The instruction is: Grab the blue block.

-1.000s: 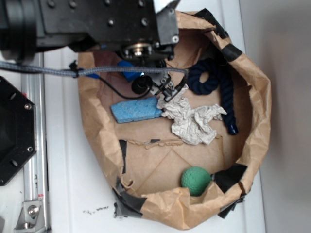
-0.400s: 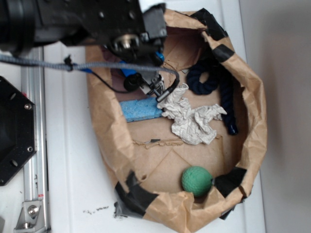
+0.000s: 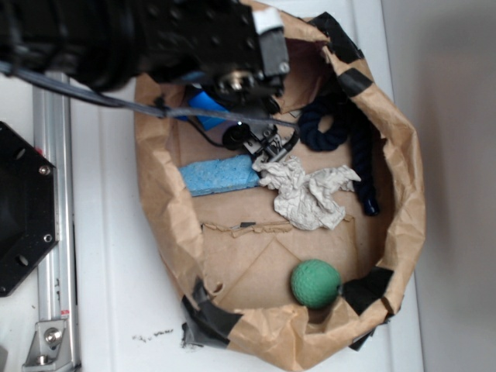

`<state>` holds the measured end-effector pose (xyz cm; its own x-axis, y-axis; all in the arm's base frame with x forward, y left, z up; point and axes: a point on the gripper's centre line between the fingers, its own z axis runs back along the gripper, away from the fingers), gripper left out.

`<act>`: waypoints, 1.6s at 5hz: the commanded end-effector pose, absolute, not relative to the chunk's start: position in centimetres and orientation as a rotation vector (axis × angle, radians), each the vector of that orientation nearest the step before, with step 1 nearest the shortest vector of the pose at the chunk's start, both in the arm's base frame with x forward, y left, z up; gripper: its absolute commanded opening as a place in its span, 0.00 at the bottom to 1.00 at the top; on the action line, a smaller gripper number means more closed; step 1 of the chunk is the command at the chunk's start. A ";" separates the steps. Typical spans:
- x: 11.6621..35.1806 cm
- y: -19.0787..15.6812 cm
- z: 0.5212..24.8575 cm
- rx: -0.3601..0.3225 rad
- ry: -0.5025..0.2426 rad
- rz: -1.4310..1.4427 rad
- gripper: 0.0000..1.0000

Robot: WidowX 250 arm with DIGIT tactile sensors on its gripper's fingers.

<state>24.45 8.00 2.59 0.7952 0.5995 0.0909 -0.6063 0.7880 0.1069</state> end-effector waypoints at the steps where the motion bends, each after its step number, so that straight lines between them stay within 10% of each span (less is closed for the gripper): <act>1: 25.8 6.7 2.5 0.125 -0.082 0.609 1.00; 2: 26.3 6.1 1.7 0.091 -0.084 0.541 1.00; 3: 26.2 6.0 1.8 0.065 -0.098 0.553 0.00; 5: 26.6 5.1 5.9 0.035 -0.156 0.464 0.00; 7: 28.4 -0.8 16.1 -0.088 -0.353 0.236 0.00; 8: 28.9 -2.6 20.5 -0.161 -0.277 0.090 0.00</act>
<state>29.07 -3.78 19.09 0.9671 0.1150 0.2267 -0.0798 0.9841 -0.1588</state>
